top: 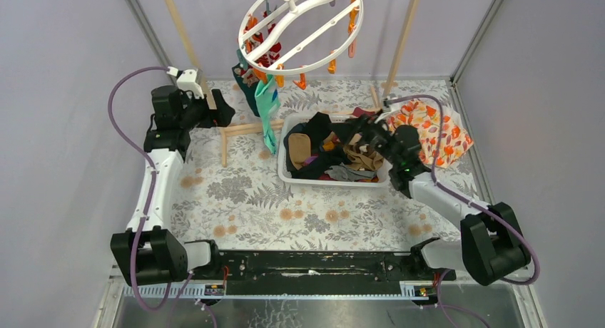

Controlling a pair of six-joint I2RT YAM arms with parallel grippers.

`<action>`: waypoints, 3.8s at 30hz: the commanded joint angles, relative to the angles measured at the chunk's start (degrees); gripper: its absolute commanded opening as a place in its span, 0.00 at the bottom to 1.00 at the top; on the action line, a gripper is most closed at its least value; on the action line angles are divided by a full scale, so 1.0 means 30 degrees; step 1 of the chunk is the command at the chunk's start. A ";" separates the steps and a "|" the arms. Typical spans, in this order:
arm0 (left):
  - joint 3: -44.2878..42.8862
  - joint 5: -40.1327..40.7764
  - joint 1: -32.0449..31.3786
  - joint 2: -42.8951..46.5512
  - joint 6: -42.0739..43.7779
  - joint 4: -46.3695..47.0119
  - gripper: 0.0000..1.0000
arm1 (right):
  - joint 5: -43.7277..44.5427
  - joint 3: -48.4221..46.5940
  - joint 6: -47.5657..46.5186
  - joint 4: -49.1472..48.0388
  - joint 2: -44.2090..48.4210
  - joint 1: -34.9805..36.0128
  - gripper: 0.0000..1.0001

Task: Clip the socks to the hanger
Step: Open the clamp at the hanger.

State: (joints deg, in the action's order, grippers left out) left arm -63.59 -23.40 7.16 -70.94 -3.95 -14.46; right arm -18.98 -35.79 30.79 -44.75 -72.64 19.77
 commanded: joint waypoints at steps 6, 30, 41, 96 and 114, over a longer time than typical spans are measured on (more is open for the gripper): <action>-0.4176 -0.3137 0.0110 -0.0375 -0.1552 -0.6432 0.99 | 0.3193 -0.3835 -0.4932 -0.6100 -0.3438 0.5932 0.78; -0.5162 -0.4253 0.0105 -0.0099 -0.1131 -0.7543 0.92 | 0.9752 -1.2261 -1.3209 -0.9864 -1.0684 0.9464 0.45; -0.5199 -0.4801 0.0107 0.0032 -0.1219 -0.7573 0.92 | 0.9850 -1.2562 -1.5279 -1.0100 -1.0910 0.9919 0.23; -0.9242 -0.5816 -0.4713 -0.2489 -0.6822 -0.1613 0.72 | 1.2368 -1.2616 -1.5389 -0.9434 -1.0269 1.3375 0.00; -0.9828 -0.6584 -0.4818 -0.3539 -0.7738 -0.0389 0.60 | 1.1142 -1.2197 -1.4673 -0.8593 -0.9863 1.3447 0.00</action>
State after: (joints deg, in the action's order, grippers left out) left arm -91.15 -42.48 -6.76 -80.38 -25.43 -23.66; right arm 20.38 -71.88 -14.22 -70.83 -105.54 57.65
